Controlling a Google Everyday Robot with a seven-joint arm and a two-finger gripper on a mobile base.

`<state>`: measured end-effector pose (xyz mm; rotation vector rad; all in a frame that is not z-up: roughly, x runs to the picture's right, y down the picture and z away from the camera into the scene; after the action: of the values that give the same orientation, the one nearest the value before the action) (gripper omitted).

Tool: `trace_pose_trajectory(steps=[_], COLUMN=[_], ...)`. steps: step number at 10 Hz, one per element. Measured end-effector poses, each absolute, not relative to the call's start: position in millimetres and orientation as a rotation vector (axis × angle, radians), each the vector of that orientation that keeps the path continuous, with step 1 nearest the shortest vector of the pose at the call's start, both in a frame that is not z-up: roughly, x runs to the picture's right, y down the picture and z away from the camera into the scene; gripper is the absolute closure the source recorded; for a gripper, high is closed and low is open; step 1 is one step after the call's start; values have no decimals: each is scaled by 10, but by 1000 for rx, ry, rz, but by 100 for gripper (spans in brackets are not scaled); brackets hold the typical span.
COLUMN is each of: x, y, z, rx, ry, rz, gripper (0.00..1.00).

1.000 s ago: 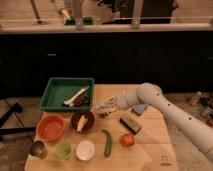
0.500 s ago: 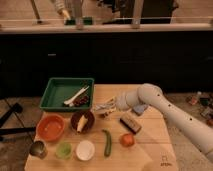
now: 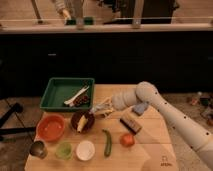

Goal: Place towel in paper cup

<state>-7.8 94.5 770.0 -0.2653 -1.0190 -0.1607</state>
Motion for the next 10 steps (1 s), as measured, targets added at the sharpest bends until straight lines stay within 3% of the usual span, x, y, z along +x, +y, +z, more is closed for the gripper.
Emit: trace_pose_trajectory(steps=[10], x=[-240], y=[1422], z=[6873], rx=[-129], ry=[-1193], rz=[-383], gripper=[100])
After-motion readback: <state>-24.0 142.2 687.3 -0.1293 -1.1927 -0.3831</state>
